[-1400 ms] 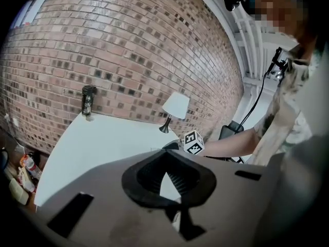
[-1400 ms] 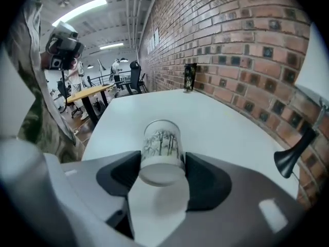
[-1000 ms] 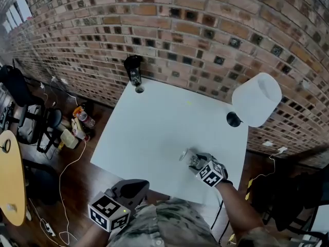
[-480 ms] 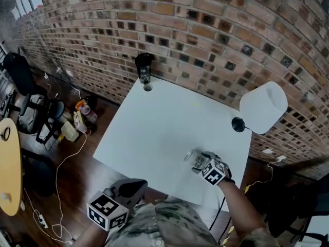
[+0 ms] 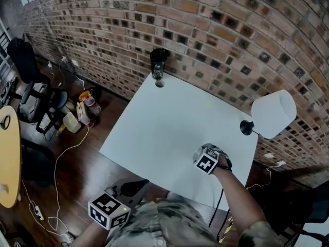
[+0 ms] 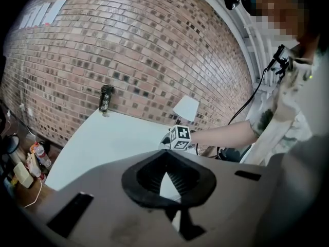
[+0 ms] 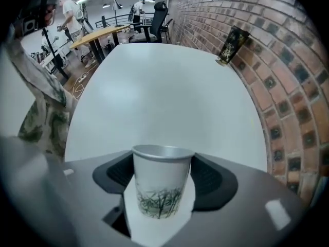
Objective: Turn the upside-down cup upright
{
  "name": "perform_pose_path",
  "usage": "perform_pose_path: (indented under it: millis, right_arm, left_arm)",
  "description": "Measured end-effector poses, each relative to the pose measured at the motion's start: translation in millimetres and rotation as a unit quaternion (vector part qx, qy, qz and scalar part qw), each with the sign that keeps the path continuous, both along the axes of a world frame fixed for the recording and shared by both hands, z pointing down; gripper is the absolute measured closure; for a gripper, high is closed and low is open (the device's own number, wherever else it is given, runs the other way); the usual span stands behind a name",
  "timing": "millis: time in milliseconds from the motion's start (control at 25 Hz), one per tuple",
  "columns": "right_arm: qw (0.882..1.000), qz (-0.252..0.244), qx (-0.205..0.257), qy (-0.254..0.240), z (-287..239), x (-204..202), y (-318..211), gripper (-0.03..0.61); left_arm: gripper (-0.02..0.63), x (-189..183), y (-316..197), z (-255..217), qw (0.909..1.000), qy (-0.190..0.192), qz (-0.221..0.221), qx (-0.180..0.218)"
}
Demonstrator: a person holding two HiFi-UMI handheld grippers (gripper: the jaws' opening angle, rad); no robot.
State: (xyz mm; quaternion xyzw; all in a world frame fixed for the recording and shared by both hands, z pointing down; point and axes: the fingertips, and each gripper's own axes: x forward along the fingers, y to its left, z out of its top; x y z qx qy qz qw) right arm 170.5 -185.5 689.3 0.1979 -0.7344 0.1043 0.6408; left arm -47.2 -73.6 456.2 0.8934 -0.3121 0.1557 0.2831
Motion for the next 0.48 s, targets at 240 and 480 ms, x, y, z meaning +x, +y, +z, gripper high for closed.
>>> perform_pose_path:
  millis: [240, 480]
  right_arm:
    - [0.988, 0.083, 0.071, -0.110, -39.8, -14.9, -23.2, 0.265]
    - [0.928, 0.189, 0.162, -0.275, -64.6, -14.5, -41.3, 0.268]
  left_arm:
    - [0.607, -21.3, -0.4, 4.7, 0.9999, 0.001, -0.009, -0.006]
    - [0.607, -15.7, -1.1, 2.8, 0.9999, -0.012, 0.013, -0.002]
